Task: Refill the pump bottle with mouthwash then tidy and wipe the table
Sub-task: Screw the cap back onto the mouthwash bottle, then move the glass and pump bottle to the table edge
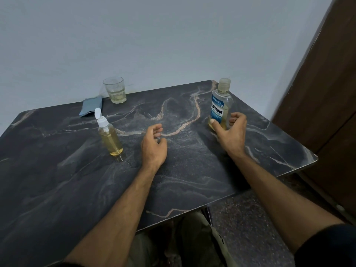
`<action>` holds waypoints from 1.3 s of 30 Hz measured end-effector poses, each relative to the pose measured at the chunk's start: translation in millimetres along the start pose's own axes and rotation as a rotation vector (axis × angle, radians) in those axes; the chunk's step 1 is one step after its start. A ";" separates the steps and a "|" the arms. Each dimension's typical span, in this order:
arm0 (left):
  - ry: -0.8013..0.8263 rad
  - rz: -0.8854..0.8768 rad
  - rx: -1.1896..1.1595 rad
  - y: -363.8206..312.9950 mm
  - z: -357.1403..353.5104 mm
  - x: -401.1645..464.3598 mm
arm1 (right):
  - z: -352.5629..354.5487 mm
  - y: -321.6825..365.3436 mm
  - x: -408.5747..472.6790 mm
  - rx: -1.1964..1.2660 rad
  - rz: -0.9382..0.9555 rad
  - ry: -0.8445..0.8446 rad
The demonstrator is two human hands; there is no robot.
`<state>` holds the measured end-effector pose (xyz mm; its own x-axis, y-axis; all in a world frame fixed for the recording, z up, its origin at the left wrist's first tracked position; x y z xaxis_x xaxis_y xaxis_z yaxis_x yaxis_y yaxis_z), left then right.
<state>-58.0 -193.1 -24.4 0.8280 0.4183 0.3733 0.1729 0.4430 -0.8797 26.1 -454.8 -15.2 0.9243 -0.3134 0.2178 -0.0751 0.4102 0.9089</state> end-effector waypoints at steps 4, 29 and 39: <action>0.004 -0.086 0.071 -5.6 19.7 -11.8 | 5.5 7.3 -28.7 0.065 0.081 -0.003; -0.425 0.031 0.303 12.9 138.3 -1.5 | -154.9 106.3 -140.5 0.141 0.343 0.690; -0.116 0.014 -0.111 21.0 131.1 11.4 | -144.7 115.3 -139.3 0.230 0.315 0.770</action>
<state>-114.8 -75.1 0.0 0.7647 0.5154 0.3868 0.2250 0.3489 -0.9098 -57.1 -239.9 7.8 0.8376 0.4878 0.2459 -0.3679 0.1710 0.9140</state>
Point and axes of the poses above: each hand's wrist, its own x-axis towards the middle knuckle, its own z-axis out of the back of the hand, y = z × x, the point moved 6 cm from there along x, towards the middle knuckle, and after that the axes turned 8 degrees about -z, right-handed, at the moved point
